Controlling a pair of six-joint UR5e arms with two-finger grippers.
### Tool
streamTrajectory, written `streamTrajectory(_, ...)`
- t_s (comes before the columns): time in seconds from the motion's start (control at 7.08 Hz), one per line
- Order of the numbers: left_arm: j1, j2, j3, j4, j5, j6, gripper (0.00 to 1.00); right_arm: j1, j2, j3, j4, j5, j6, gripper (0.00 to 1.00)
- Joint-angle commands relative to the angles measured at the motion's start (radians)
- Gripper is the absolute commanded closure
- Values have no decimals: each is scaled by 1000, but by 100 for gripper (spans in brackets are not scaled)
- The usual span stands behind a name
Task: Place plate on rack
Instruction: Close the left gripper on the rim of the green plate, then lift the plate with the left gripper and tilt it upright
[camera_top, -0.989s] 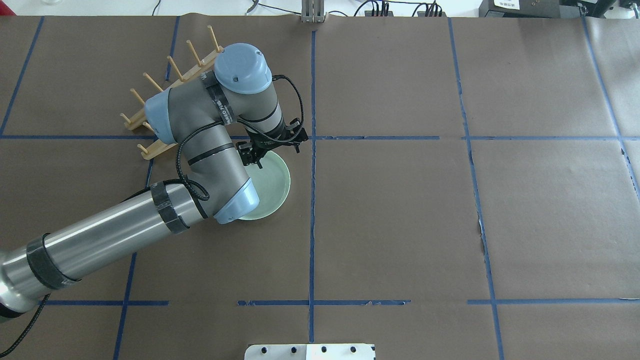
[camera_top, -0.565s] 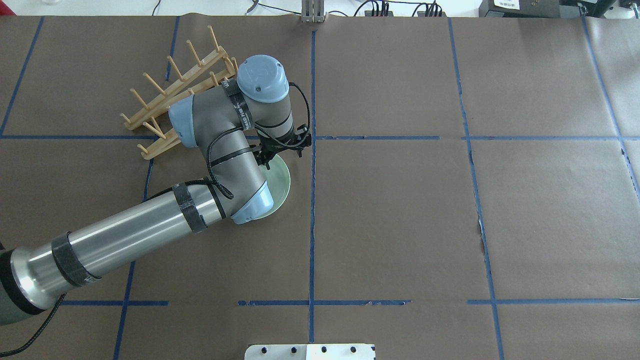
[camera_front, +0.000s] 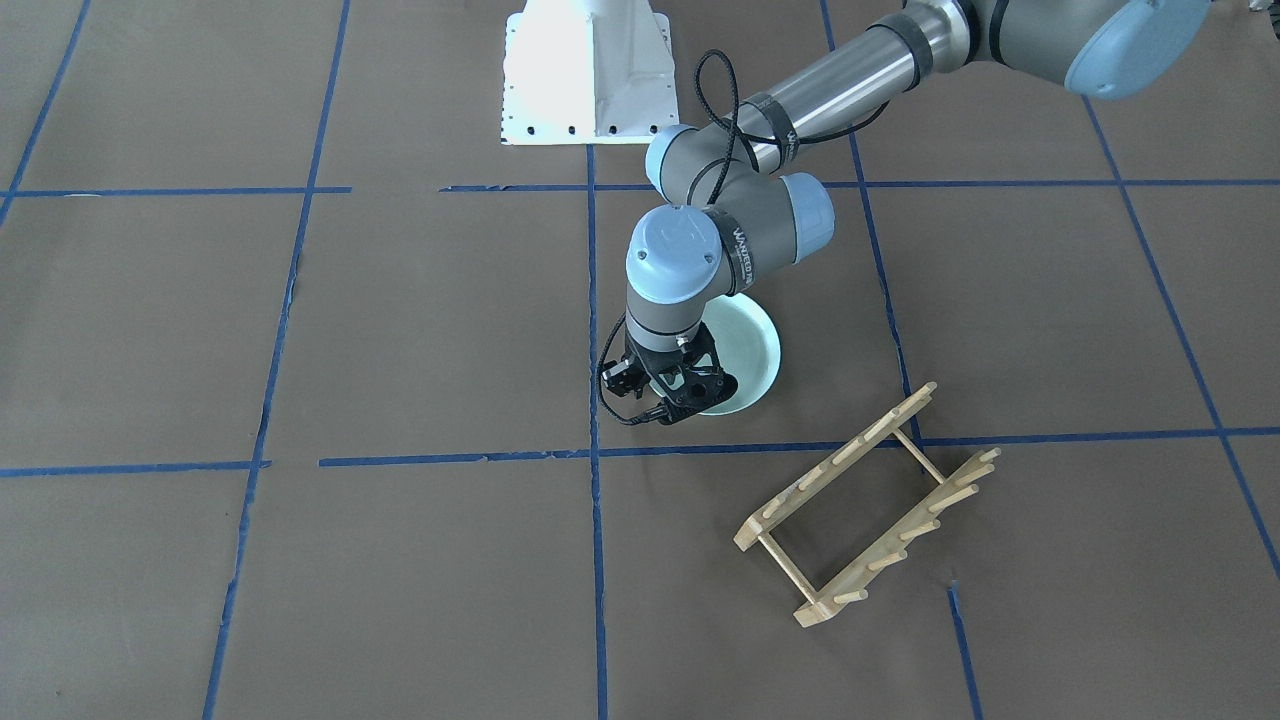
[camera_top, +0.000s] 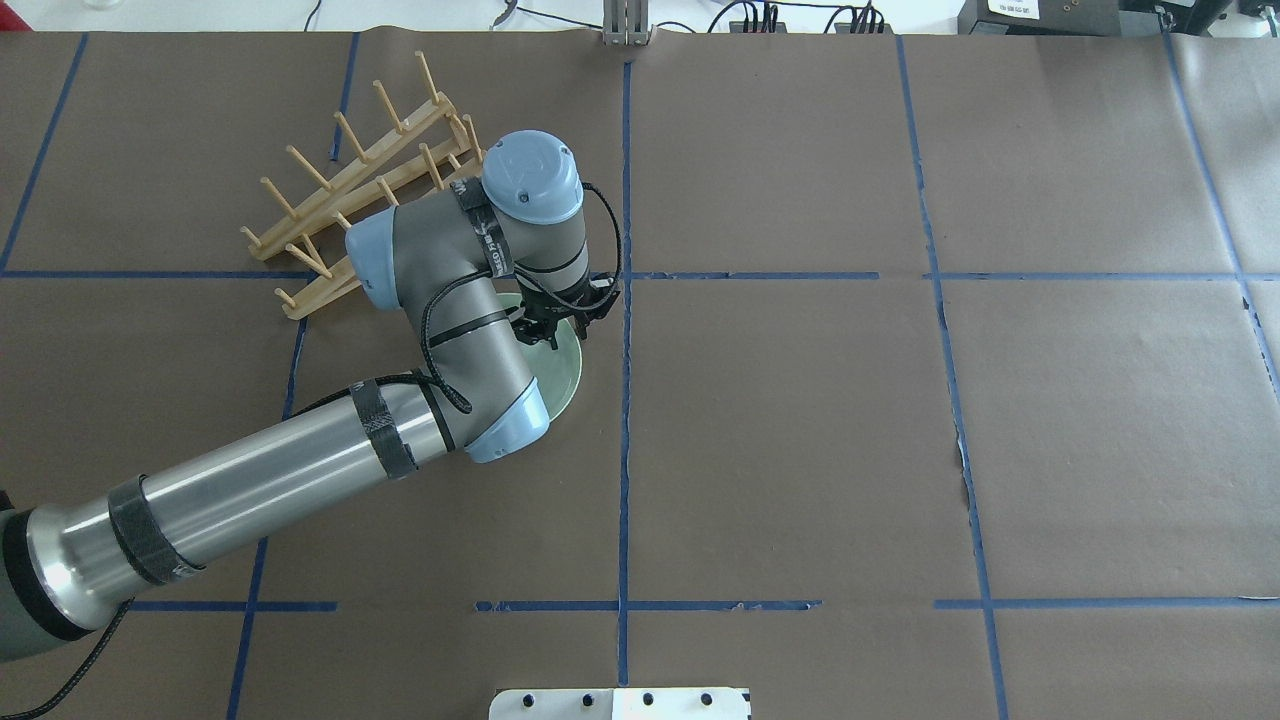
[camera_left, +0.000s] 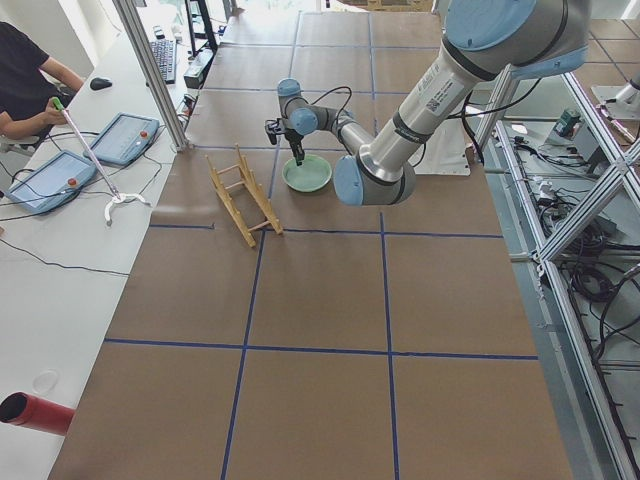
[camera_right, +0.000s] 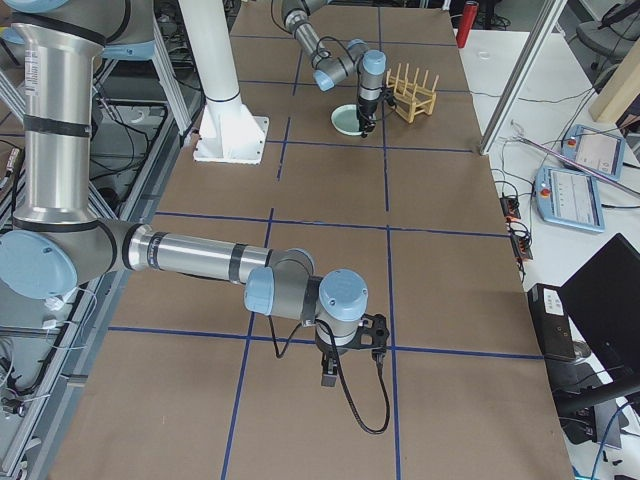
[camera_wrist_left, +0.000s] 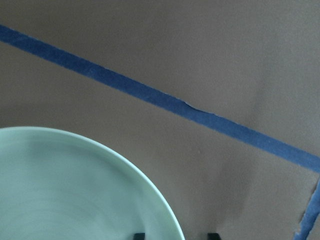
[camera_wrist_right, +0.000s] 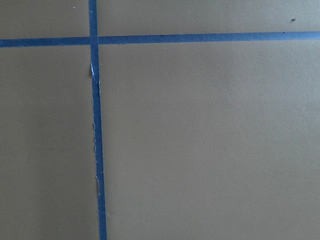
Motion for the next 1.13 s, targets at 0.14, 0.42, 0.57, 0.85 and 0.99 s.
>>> streamTrajectory(0.14, -31, -1, -19, 5, -11, -9, 100, 0, 0, 0, 0, 0, 0, 0)
streamTrajectory(0.42, -106, 0, -135, 16, -69, -30, 100, 0, -1, 0, 0, 0, 0, 0)
streamTrajectory(0.57, -176, 6, -237, 25, -102, -41, 100, 0, 0, 0, 0, 0, 0, 0)
streamTrajectory(0.85, -224, 87, -461, -39, -97, -179, 100, 0, 0, 0, 0, 0, 0, 0)
streamTrajectory(0.99, -285, 98, -485, -138, -97, -252, 100, 0, 0, 0, 0, 0, 0, 0)
